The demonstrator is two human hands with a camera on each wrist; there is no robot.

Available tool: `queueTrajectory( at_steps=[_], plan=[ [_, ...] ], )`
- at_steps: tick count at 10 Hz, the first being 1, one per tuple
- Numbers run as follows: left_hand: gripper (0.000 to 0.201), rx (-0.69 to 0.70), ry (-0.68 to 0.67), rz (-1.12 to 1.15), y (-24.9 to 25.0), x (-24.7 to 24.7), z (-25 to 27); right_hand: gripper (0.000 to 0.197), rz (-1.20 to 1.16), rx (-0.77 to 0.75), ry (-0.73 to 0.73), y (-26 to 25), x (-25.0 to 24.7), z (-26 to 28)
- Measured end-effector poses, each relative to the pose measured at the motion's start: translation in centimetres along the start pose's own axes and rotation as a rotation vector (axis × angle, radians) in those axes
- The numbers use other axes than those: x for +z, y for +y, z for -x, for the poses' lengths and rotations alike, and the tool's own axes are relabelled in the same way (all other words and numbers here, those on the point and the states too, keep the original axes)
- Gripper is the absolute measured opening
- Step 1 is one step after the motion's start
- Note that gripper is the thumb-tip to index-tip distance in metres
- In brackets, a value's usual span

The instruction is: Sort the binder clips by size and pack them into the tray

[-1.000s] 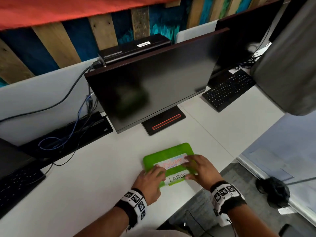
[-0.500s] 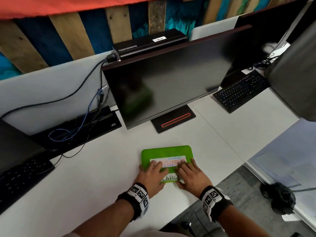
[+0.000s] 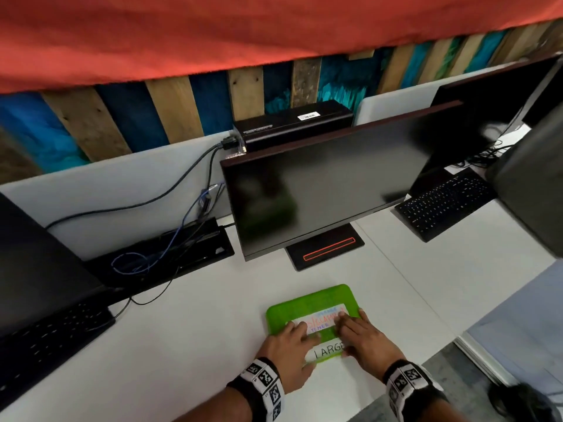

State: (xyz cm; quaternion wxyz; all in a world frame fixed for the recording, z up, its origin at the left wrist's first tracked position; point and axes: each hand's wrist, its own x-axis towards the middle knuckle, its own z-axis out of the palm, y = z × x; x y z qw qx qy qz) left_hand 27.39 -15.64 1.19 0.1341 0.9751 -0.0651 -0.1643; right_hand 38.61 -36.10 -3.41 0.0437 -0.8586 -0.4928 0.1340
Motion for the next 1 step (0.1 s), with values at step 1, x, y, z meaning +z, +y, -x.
queueTrajectory(
  at_steps=[1],
  plan=[
    [0.050, 0.091, -0.105, 0.173, 0.52, 1.01, 0.93, 0.076, 0.018, 0.003, 0.026, 1.31, 0.47, 0.60]
  ],
)
